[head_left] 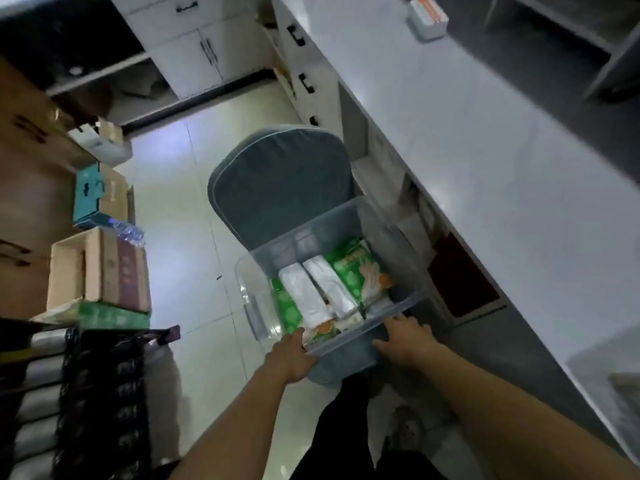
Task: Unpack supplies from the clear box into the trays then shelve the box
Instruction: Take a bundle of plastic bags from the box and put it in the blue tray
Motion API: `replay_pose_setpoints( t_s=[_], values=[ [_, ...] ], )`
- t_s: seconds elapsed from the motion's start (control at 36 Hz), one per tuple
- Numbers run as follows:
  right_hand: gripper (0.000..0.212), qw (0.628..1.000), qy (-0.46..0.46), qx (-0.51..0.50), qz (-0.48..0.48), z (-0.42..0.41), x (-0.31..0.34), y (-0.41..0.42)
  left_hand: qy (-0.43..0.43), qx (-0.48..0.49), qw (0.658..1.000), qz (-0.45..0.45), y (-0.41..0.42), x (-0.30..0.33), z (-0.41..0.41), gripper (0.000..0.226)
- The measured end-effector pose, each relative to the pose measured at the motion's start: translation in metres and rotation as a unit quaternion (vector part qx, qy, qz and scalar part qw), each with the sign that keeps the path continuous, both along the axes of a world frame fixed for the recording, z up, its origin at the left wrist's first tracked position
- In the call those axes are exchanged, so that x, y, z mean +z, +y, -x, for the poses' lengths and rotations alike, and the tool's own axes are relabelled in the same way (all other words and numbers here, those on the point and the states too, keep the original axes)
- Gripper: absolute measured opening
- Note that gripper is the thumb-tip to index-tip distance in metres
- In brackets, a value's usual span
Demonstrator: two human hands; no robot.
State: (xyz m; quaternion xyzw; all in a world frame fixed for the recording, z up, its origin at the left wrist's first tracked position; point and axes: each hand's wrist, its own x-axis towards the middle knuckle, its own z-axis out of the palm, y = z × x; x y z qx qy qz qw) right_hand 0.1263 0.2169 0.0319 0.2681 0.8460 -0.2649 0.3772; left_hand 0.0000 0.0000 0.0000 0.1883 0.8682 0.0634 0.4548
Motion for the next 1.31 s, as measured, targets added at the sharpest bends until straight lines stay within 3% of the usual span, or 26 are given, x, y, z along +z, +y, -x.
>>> replay_pose_setpoints(
  t_s=[0.14, 0.33, 0.42, 0.53, 0.64, 0.67, 0.72, 0.86, 0.89, 0.92, 0.94, 1.11, 1.17, 1.22, 1.31],
  values=[
    [0.068, 1.000, -0.008, 0.021, 0.005, 0.032, -0.016, 0.005, -0.022, 0.053, 0.997, -0.044, 0.021, -0.035, 0.033, 0.070],
    [0.068, 0.993, -0.086, 0.082, -0.014, 0.076, -0.044, 0.015, -0.073, 0.109, 0.990, -0.045, 0.055, -0.110, 0.095, 0.072],
    [0.073, 0.989, -0.120, 0.087, 0.001, 0.086, -0.048, 0.022, -0.082, 0.188, 0.977, -0.054, 0.064, -0.133, 0.121, 0.075],
    [0.070, 0.986, -0.149, 0.079, 0.013, 0.080, -0.060, 0.031, -0.066, 0.389, 0.917, -0.061, 0.073, -0.156, 0.145, 0.085],
    [0.069, 0.987, -0.152, 0.050, 0.011, 0.065, -0.073, 0.037, -0.093, 0.573, 0.811, -0.074, 0.083, -0.179, 0.155, 0.084],
    [0.069, 0.988, -0.146, 0.045, 0.010, 0.062, -0.075, 0.037, -0.101, 0.605, 0.787, -0.075, 0.086, -0.182, 0.156, 0.084],
    [0.067, 0.990, -0.136, 0.031, 0.014, 0.058, -0.077, 0.037, -0.094, 0.625, 0.772, -0.058, 0.093, -0.189, 0.158, 0.083],
    [0.066, 0.991, -0.127, 0.004, 0.027, 0.054, -0.080, 0.040, -0.067, 0.555, 0.829, 0.016, 0.103, -0.193, 0.159, 0.050],
    [0.067, 0.991, -0.127, 0.000, 0.031, 0.052, -0.081, 0.040, -0.065, 0.522, 0.850, 0.026, 0.103, -0.186, 0.160, 0.044],
    [0.068, 0.991, -0.127, -0.004, 0.032, 0.051, -0.081, 0.041, -0.028, 0.411, 0.908, 0.074, 0.102, -0.184, 0.157, 0.040],
    [0.070, 0.992, -0.125, -0.006, 0.030, 0.051, -0.082, 0.041, 0.009, 0.344, 0.933, 0.105, 0.102, -0.185, 0.154, 0.037],
    [0.071, 0.991, -0.122, -0.020, 0.044, 0.051, -0.073, 0.049, 0.010, 0.301, 0.949, 0.096, 0.098, -0.170, 0.154, 0.039],
    [0.069, 0.991, -0.123, -0.024, 0.051, 0.056, -0.065, 0.055, 0.005, 0.406, 0.913, 0.045, 0.098, -0.156, 0.155, 0.040],
    [0.063, 0.991, -0.117, -0.027, 0.057, 0.065, -0.053, 0.062, -0.037, 0.591, 0.805, -0.036, 0.103, -0.133, 0.156, 0.037],
    [0.053, 0.994, -0.081, -0.008, 0.072, 0.081, -0.034, 0.079, -0.026, 0.606, 0.788, -0.106, 0.098, -0.094, 0.141, 0.038]
  ],
)
